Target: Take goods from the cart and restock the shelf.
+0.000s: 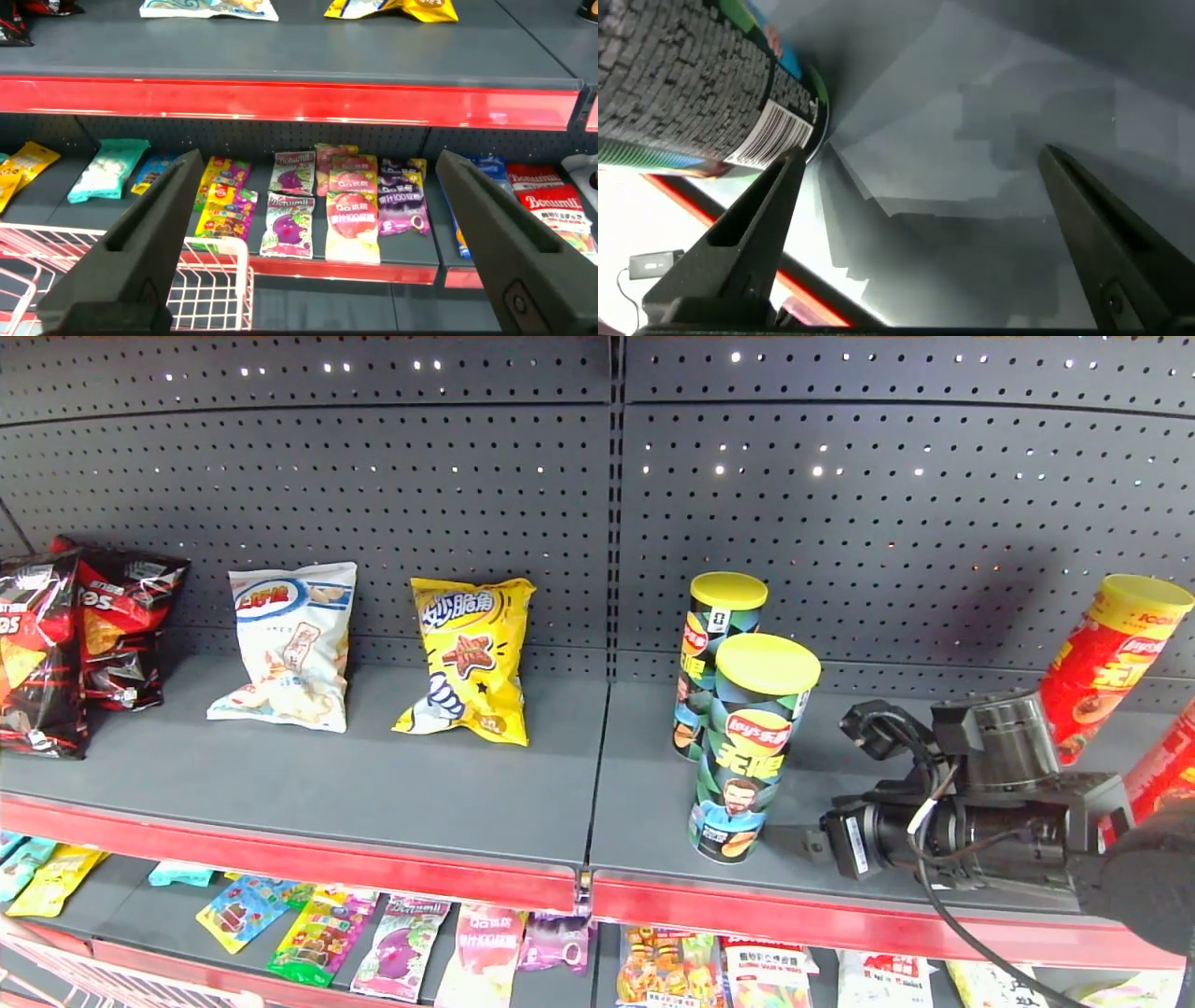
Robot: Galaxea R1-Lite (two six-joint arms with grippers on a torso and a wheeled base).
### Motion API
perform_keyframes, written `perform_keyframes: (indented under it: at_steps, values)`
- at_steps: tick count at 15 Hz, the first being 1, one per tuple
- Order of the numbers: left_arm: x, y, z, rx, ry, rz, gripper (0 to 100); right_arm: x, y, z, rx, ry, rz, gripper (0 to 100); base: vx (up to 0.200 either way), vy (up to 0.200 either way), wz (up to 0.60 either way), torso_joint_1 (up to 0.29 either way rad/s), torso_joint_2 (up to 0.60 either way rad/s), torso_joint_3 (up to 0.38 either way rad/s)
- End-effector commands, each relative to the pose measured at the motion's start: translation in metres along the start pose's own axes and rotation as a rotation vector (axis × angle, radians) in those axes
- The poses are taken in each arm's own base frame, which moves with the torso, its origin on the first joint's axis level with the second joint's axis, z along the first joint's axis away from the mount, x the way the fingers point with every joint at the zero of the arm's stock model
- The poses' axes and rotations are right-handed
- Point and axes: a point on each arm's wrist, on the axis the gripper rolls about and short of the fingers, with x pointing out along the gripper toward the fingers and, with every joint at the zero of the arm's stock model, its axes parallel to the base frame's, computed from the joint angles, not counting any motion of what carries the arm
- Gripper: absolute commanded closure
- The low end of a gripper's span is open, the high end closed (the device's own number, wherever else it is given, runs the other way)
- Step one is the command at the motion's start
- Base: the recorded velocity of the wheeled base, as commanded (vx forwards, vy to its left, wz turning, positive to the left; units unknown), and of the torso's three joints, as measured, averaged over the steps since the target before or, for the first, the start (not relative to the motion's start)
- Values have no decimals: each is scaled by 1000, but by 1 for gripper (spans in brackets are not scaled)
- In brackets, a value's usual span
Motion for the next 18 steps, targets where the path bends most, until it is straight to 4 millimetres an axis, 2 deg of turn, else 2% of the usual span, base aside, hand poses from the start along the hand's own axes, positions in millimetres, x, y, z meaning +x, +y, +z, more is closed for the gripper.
perform_keyframes:
  at_steps: [1, 18]
  values:
    - [0, 0, 0, 0, 2, -1, 0, 3, -1, 1, 2, 3, -1, 0, 0, 0, 0, 0, 0, 0]
    - [0, 0, 0, 0, 2, -1, 0, 11, -1, 4, -3, 8, 3, 0, 0, 0, 0, 0, 0, 0]
